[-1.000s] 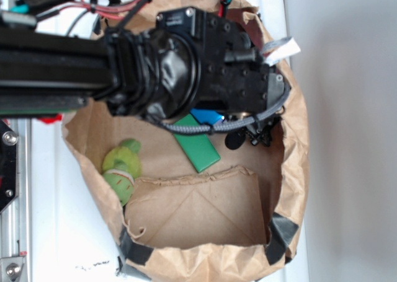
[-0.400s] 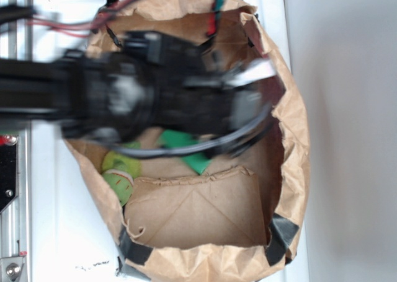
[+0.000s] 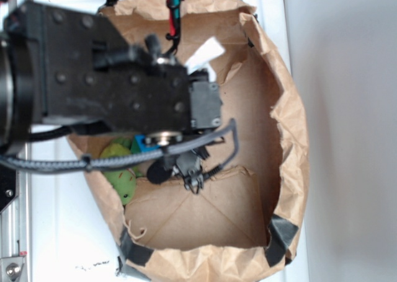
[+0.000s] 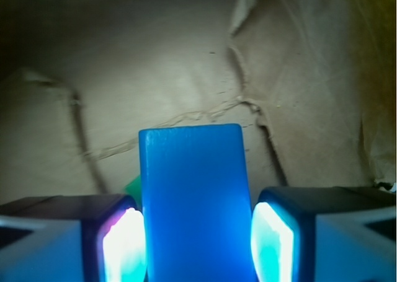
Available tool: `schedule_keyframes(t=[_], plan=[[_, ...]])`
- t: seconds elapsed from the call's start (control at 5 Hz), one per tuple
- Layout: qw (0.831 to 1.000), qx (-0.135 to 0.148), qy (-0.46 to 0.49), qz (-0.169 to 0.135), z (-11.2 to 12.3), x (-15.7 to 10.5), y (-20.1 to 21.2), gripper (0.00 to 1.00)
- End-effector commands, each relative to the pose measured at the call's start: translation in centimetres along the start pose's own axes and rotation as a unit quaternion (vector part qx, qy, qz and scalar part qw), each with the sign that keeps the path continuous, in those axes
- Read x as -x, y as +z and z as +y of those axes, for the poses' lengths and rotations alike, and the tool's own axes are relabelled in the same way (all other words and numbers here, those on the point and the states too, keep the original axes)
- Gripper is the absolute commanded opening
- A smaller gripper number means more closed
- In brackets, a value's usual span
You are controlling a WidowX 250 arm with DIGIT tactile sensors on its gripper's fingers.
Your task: Grab the blue block.
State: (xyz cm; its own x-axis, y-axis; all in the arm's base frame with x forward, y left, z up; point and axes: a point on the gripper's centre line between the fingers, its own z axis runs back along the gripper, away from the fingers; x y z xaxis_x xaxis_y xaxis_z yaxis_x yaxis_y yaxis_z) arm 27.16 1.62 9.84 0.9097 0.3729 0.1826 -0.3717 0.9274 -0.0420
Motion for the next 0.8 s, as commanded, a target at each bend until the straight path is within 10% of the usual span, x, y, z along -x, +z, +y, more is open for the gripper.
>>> schedule_keyframes(t=[0.0, 0.6], plan=[[0.999, 0.046, -0.014, -0.017, 0.5, -2.5, 5.6, 0.00], [0.987, 0.035, -0.111, -0.114, -0.8, -0.7, 9.2, 0.00]])
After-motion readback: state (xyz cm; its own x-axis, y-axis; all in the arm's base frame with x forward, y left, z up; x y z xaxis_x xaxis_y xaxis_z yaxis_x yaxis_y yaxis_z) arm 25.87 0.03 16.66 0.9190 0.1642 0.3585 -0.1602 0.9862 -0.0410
